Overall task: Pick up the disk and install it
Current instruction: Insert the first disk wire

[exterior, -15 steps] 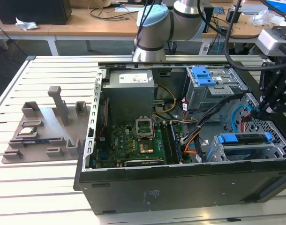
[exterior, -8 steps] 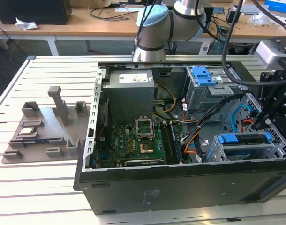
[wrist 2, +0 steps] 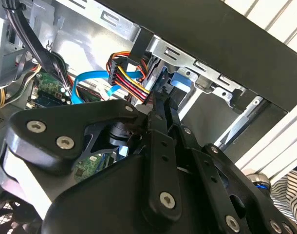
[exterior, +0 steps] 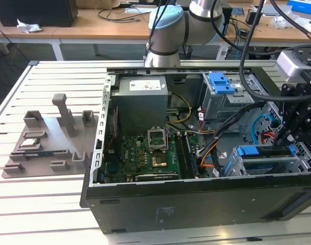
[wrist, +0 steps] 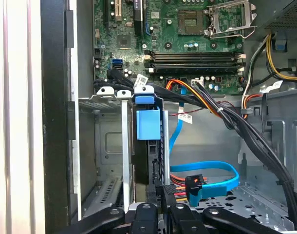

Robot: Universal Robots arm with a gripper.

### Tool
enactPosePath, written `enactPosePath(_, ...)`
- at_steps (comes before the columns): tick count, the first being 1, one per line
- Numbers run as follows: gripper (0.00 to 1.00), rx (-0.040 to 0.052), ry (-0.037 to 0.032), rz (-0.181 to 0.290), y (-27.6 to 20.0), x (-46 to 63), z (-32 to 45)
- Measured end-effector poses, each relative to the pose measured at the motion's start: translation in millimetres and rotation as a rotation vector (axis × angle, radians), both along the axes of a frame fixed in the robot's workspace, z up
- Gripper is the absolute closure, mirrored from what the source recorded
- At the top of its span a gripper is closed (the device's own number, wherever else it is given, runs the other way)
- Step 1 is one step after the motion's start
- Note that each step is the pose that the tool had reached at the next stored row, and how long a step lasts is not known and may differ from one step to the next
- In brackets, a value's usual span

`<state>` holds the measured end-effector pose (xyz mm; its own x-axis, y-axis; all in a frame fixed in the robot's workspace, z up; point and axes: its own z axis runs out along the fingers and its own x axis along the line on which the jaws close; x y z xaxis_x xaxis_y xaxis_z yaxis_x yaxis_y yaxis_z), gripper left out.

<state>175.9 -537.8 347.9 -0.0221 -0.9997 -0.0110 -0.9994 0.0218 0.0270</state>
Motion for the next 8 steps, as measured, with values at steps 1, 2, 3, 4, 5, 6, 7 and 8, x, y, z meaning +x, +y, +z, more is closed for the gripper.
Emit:
enactPosePath(1,0.83,0.0000,0.0000,0.000,-0.1,-0.1,-0.4)
enactPosePath(2,0.83,0.0001,0.0000,0.000,0.0,-0.1,-0.9)
enactPosePath(3,0.83,0.0002,0.0001,0.000,0.0,-0.1,-1.1)
enactPosePath(4,0.83,0.0002,0.0000,0.000,0.1,-0.2,-1.3)
enactPosePath(5,0.83,0.0002,0.0000,0.000,0.1,-0.2,-1.5)
enactPosePath(6,0.83,0.0002,0.0000,0.000,0.1,-0.3,-1.8)
enactPosePath(7,0.83,0.0002,0.0000,0.000,0.1,-0.4,-2.2)
enactPosePath(8,0.83,0.0000,0.0000,0.000,0.1,-0.6,-2.7)
